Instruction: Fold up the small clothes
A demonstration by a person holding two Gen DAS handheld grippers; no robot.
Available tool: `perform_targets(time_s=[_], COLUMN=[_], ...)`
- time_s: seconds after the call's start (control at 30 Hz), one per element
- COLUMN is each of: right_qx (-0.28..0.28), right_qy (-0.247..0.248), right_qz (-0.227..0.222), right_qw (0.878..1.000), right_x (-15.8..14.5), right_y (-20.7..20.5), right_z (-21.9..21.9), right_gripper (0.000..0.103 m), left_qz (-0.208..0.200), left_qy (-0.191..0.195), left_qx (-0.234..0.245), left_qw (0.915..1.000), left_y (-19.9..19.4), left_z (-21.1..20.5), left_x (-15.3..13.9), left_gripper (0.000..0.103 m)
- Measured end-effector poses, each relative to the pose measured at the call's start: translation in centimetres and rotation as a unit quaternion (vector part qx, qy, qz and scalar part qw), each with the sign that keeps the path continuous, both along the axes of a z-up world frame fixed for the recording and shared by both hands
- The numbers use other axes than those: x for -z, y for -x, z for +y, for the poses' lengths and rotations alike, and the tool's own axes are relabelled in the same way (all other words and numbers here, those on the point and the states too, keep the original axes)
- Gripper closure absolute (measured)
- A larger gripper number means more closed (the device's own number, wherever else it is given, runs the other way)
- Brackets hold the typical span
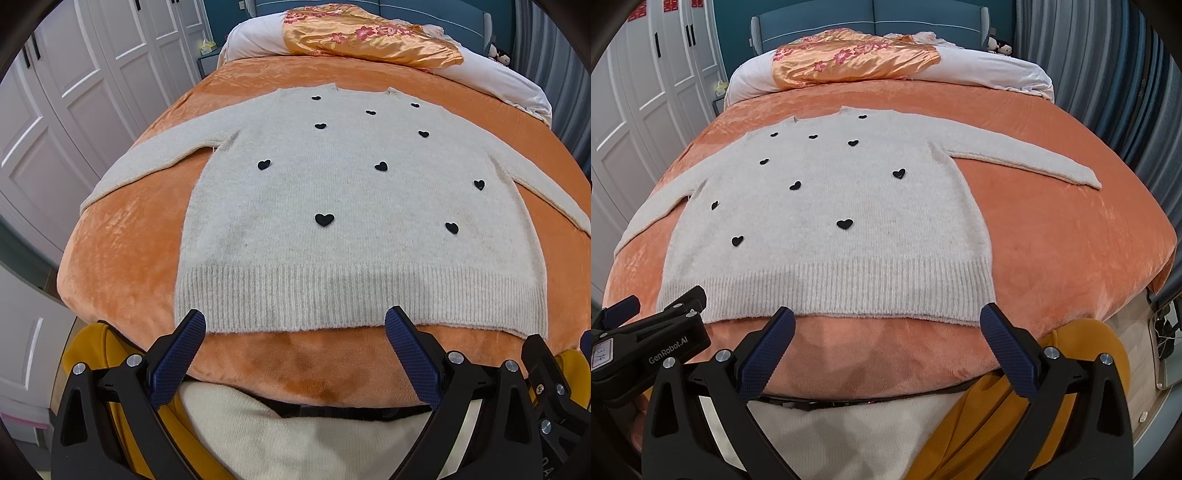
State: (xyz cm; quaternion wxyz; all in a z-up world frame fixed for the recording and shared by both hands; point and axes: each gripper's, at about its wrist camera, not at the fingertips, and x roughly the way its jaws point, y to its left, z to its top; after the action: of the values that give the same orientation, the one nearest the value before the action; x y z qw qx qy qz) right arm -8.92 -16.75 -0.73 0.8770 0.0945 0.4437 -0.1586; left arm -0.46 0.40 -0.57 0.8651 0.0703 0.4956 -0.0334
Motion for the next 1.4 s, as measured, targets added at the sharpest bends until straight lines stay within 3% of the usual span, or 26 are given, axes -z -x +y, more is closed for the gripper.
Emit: perform_targets(time_s=[0.53,0.77,0.87,0.93,1.03,1.4], right_qx=[0.004,0.057,0.109,0.111,0.093,0.034], right_qy=[-0.008,-0.017,-0.023,-0.006,0.015,-0.027], right_qz=[0.006,-0.002,-0.011,-0.017,-0.017,0.004], right_qw=[1.0,0.998,0.994,0.994,0.995,0.999], right_x=[1.0,2.0,1.4,0.7,0.4,2.3], right_y=[-1.0,-3.4,-4.2,-4.6,-5.1,-4.7], right_z=[-1.4,-8.9,-13.7,-14.4,-13.1,-7.2], right_gripper=[0.005,0.005,0.005,0.005,0.005,0.005], left_qz=[0.014,0.026,0.016,0.011,0.009,0.005], left_qy=[-0.006,0.0,-0.022,-0.022,-0.015,-0.009], left_qx=[0.001,-0.019,-0.023,-0.018,-0.016,-0.014], left_qw=[0.9999,0.9995,0.9994,0.9995,0.9997,0.9999], left_y=[-1.2,-4.8,-6.4,-6.9,-7.3,-6.9], left_z=[-0.5,0.2,-0.2,-0.9,-1.5,-2.0], left_x=[1.1,2.2,2.2,1.9,1.5,0.9], left_gripper=[0.008,0.006,0.007,0.007,0.007,0.007])
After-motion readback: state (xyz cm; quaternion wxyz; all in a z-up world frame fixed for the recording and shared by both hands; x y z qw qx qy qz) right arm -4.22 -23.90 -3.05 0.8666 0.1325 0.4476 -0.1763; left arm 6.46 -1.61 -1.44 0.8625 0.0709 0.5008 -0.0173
